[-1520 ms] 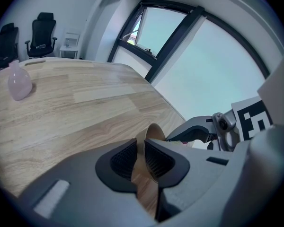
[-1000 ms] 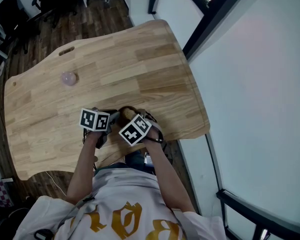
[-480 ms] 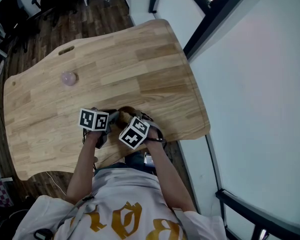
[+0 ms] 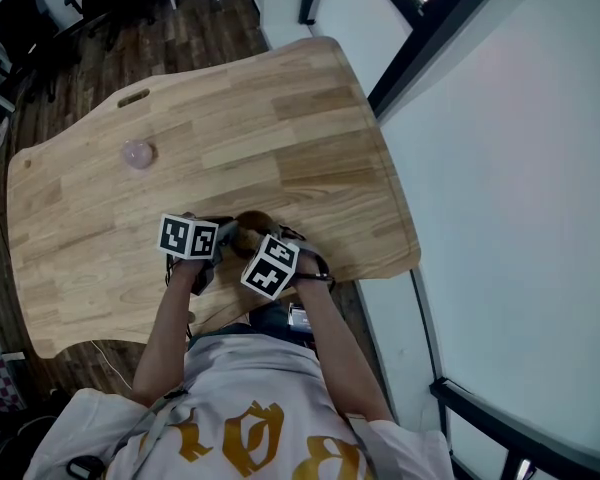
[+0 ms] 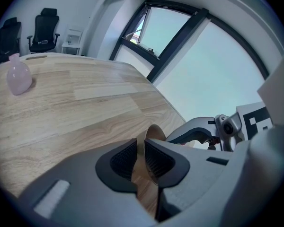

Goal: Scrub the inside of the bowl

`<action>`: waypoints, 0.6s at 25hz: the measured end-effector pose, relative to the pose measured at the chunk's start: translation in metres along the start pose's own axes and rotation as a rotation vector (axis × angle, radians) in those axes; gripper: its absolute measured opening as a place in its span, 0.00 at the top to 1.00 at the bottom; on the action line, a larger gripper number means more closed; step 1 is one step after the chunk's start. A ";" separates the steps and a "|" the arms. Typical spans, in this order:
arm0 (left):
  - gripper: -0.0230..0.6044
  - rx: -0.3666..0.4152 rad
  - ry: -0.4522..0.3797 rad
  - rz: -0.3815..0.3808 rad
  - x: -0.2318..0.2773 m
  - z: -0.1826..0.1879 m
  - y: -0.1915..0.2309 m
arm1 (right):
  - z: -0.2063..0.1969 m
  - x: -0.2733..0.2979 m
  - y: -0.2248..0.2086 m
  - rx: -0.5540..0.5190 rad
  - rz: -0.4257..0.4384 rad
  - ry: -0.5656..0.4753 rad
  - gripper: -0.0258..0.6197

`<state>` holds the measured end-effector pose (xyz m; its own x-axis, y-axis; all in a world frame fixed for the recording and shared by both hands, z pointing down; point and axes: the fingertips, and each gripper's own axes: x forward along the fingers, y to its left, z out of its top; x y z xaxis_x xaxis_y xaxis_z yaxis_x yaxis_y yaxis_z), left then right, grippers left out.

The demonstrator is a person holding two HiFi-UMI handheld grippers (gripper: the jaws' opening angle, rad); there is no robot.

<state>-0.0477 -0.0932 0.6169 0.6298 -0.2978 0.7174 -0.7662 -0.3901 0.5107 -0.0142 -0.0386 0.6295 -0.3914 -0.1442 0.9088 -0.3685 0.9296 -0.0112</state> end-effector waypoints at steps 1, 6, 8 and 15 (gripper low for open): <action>0.89 0.001 0.001 0.003 0.000 0.000 0.000 | -0.001 0.000 0.001 -0.011 0.001 0.010 0.68; 0.89 0.016 0.005 0.019 -0.002 0.000 0.002 | -0.009 0.001 0.004 -0.012 0.023 0.052 0.68; 0.89 0.014 0.004 0.018 -0.002 0.000 0.002 | -0.012 0.000 0.001 0.005 0.015 0.063 0.68; 0.89 0.017 0.003 0.015 -0.002 0.000 -0.001 | -0.013 -0.001 -0.013 0.082 -0.047 0.059 0.68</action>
<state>-0.0484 -0.0926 0.6150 0.6178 -0.3008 0.7265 -0.7732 -0.4005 0.4917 0.0017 -0.0458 0.6336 -0.3227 -0.1650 0.9320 -0.4543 0.8909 0.0004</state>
